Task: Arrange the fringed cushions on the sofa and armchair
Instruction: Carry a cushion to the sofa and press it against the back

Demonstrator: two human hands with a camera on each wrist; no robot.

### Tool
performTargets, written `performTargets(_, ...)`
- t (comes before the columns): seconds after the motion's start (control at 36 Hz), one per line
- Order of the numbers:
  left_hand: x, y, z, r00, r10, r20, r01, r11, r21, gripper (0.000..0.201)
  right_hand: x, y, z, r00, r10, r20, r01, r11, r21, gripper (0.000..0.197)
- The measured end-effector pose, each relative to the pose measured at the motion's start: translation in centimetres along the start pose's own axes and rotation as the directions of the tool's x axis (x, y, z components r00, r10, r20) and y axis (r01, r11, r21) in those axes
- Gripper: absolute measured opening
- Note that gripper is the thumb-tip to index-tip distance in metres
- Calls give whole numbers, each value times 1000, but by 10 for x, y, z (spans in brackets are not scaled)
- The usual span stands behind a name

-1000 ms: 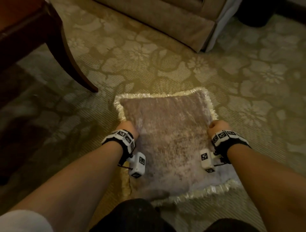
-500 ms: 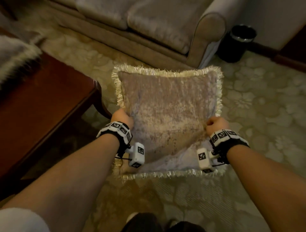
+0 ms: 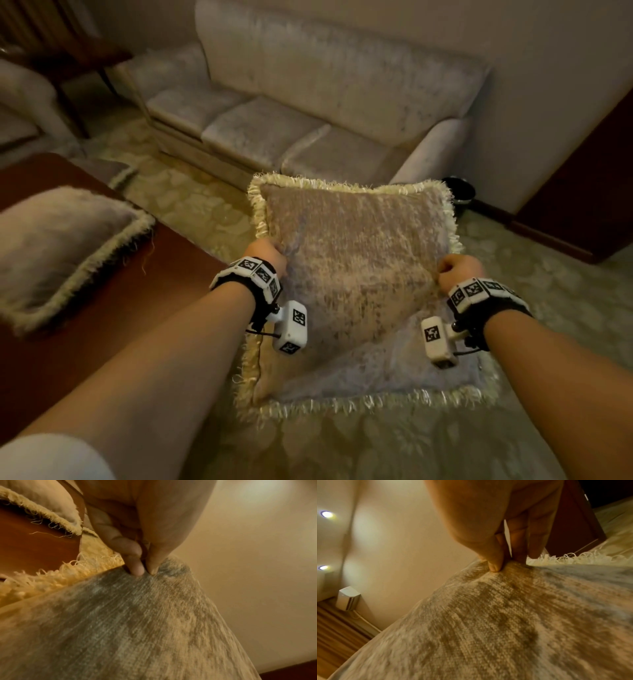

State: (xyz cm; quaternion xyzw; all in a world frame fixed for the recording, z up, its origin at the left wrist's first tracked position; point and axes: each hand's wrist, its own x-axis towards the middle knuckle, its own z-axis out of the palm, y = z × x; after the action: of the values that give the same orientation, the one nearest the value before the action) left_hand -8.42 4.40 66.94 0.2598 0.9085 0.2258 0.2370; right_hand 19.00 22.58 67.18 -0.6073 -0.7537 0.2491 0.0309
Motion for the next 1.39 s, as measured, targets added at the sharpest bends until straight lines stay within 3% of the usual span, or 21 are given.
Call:
performTargets(0.33, 18, 31, -78, 988, 111, -104, -111, 994, 10, 25, -14, -61, -61, 996, -43, -84, 43, 999, -4, 25)
performTargets(0.61, 53, 65, -99, 978, 148, -146, -153, 988, -21, 26, 17, -81, -75, 991, -57, -125, 57, 998, -4, 26)
performTargets(0.97, 153, 161, -107, 975, 171, -144, -157, 982, 100, 29, 138, -114, -124, 995, -65, -70, 65, 998, -4, 25)
performTargets(1.17, 213, 222, -114, 969, 167, -181, -160, 986, 48, 30, 220, -138, -152, 994, -61, -85, 62, 998, 0, 23)
performTargets(1.39, 286, 254, -119, 968, 141, -209, -142, 990, 6, 28, 299, -178, -161, 992, -75, -106, 78, 997, 24, 24)
